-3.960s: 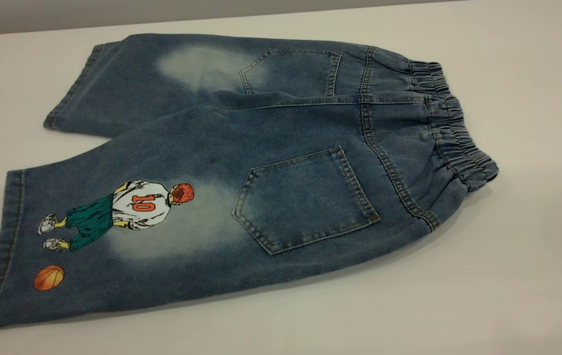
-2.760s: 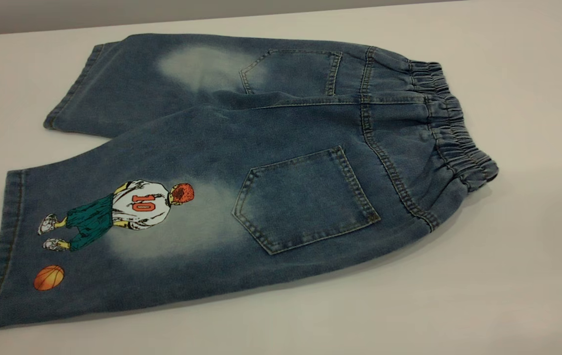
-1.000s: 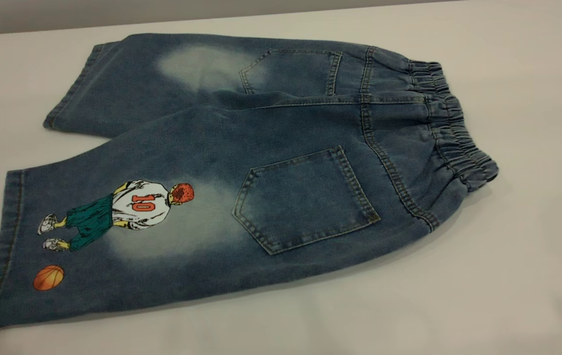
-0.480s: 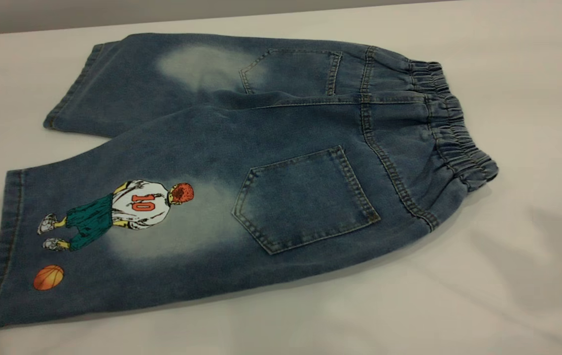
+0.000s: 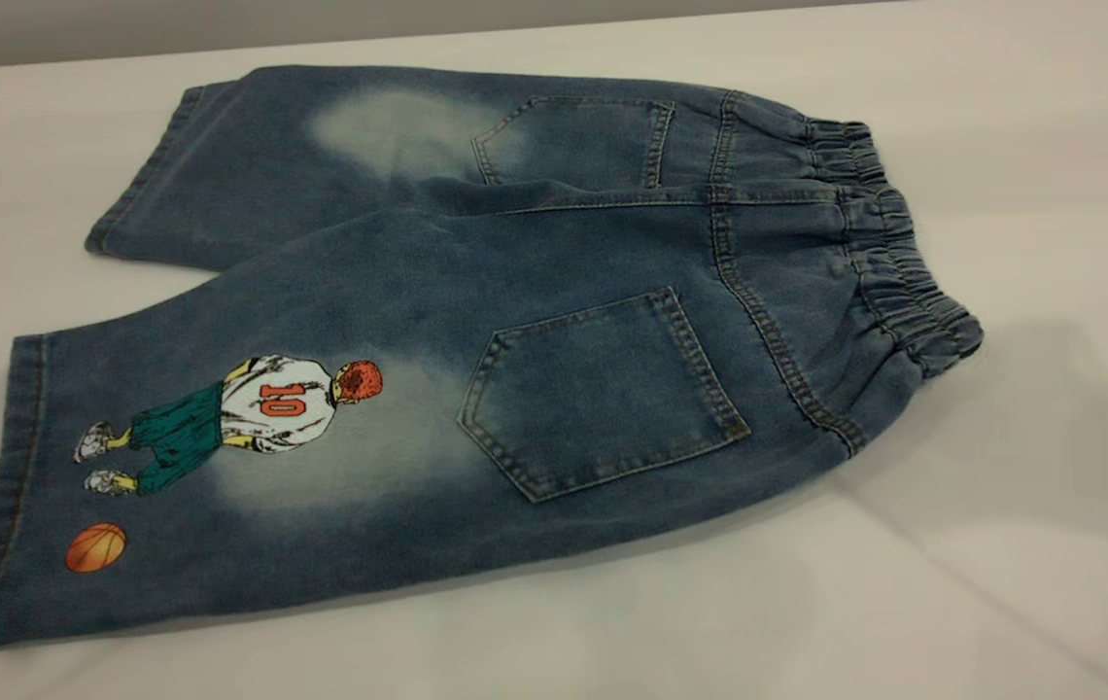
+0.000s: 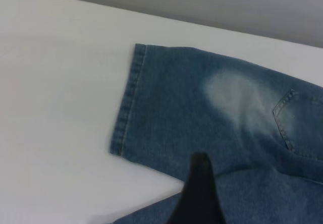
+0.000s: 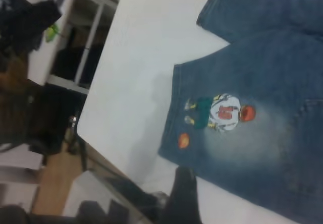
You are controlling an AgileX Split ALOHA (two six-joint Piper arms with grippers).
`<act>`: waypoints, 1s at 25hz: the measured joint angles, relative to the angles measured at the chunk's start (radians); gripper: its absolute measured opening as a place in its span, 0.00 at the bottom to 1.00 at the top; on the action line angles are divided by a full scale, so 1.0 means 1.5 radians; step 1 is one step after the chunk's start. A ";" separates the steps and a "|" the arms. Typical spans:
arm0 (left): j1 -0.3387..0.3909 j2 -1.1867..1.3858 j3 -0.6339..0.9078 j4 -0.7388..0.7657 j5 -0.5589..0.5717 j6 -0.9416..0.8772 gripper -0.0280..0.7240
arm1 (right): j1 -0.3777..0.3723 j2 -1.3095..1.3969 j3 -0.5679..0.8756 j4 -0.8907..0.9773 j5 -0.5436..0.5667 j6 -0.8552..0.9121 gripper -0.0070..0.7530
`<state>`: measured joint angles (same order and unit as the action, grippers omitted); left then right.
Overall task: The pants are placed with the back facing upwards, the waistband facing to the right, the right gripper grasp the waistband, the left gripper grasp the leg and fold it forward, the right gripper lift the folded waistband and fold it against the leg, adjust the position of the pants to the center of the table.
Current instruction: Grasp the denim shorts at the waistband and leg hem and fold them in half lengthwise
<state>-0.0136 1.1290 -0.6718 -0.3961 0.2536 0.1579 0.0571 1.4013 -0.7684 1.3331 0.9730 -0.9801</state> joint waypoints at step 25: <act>0.000 0.000 0.000 0.001 -0.010 -0.001 0.75 | -0.184 0.358 0.037 0.101 0.057 -0.222 0.77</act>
<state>-0.0136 1.1290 -0.6718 -0.3948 0.2385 0.1560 -0.2193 1.9380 -0.7137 1.4843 1.0582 -1.3125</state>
